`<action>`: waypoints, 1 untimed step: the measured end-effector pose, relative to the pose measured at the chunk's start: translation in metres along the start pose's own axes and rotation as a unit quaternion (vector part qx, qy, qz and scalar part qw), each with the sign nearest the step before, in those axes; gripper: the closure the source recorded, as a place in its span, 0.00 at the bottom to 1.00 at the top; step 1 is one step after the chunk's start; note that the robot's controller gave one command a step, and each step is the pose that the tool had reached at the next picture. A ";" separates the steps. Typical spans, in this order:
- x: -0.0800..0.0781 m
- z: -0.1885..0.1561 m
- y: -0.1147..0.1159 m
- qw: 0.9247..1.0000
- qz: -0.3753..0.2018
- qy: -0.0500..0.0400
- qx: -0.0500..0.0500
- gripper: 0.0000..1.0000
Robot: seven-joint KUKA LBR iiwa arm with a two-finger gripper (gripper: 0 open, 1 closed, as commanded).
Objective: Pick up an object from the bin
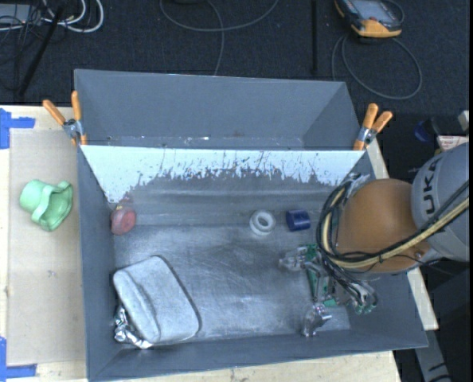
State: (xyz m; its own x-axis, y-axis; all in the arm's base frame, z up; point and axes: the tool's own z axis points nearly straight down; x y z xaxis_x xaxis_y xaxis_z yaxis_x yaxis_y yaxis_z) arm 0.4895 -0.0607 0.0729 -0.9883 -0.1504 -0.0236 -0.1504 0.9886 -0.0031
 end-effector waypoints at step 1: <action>-0.036 -0.084 -0.010 0.998 0.070 0.008 0.000 0.00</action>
Offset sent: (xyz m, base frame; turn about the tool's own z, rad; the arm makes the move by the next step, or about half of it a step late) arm 0.0322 -0.0038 0.0820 0.1384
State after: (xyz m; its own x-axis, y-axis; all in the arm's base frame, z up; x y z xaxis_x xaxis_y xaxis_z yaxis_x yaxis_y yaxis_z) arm 0.5243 -0.0648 0.1578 -0.9999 -0.0113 -0.0078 -0.0113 0.9999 -0.0005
